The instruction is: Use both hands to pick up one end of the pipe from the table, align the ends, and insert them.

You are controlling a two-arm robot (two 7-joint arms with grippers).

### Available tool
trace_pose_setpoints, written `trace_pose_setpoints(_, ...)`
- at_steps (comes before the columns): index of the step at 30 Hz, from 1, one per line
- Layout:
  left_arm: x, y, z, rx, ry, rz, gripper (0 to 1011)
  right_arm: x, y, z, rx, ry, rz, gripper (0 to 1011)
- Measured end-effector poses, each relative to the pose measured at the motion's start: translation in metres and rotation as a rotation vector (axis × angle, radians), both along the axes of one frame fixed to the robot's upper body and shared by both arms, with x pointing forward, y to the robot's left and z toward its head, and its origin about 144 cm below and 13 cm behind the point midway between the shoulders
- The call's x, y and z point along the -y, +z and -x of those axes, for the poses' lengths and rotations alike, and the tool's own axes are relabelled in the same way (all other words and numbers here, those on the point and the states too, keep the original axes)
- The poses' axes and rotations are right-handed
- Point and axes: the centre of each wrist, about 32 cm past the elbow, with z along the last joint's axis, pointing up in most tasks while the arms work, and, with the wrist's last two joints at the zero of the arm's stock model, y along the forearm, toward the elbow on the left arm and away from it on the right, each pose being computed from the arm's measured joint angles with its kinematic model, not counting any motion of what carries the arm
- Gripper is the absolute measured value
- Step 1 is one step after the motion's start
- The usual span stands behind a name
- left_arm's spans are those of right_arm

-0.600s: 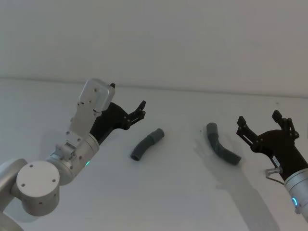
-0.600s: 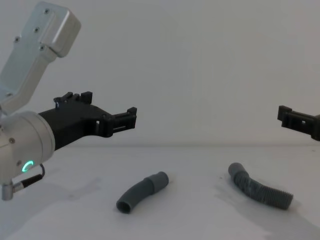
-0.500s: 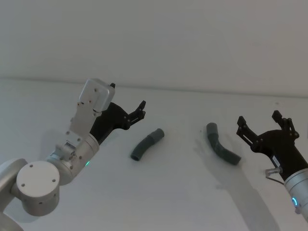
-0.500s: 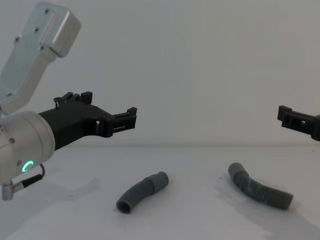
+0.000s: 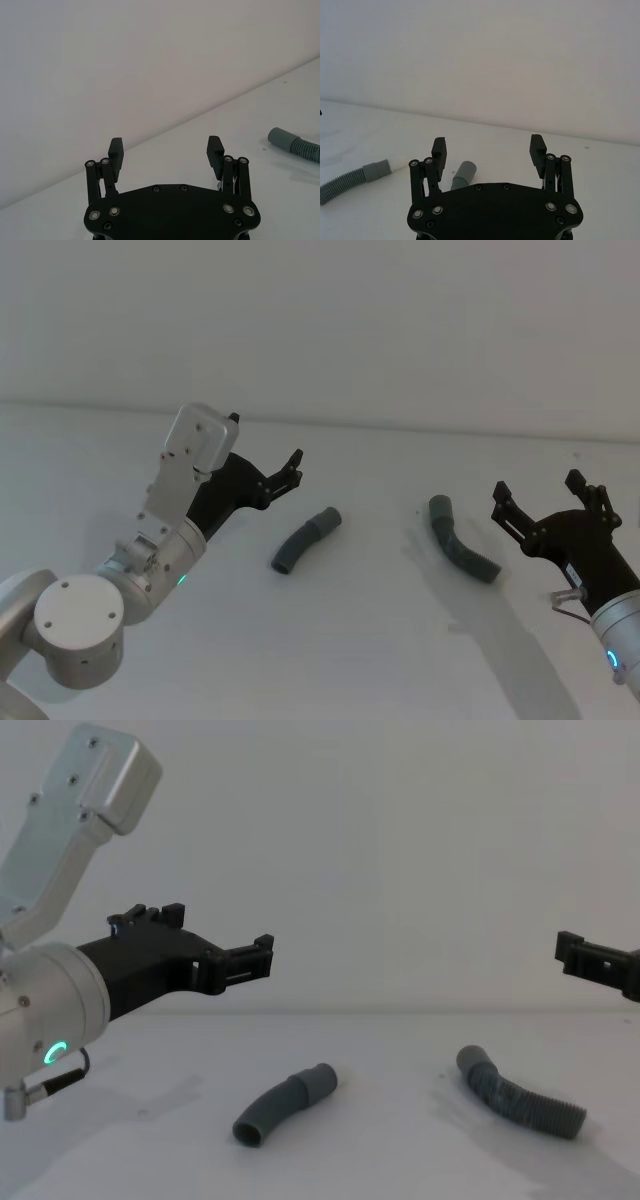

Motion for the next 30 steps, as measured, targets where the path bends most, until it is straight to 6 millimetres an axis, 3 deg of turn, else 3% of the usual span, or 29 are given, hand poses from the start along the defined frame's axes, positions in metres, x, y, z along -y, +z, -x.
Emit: trace_pose_setpoints(30, 0.0000, 0.0000, 0.0000, 0.000, 0.000, 0.000, 1001, 0.0000, 0.0000, 0.0000, 0.000, 0.000, 0.000, 1003)
